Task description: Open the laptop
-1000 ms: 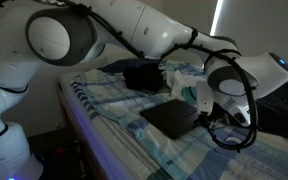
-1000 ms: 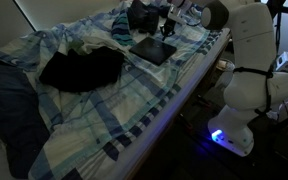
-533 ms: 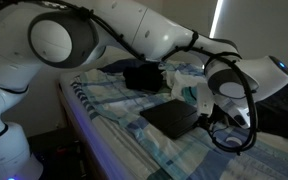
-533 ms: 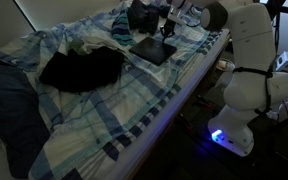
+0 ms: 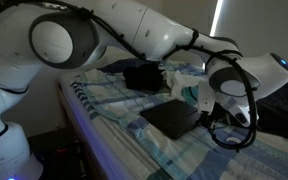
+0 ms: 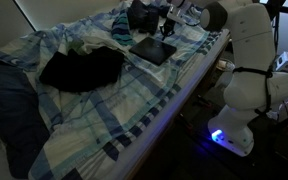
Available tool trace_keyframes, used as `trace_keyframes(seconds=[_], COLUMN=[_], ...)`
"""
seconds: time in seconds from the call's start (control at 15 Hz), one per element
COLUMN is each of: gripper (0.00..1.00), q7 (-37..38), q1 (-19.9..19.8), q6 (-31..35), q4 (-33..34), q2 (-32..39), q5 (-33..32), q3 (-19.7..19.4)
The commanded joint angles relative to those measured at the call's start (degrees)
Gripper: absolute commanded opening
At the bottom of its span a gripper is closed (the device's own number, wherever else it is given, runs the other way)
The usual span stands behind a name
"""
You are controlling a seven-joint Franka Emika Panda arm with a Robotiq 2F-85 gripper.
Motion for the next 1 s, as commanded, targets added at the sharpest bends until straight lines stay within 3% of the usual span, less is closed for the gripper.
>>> trace_keyframes(seconds=[0.0,0.93], gripper=[0.00,0.00], q7=[2.4,7.9], q1=[0.3,4.5], q6=[-0.2,7.7], q4=[1.6,-1.0], q2=[0.4,-0.8], q5=[0.2,-4.6], q3=[-0.2,-2.3])
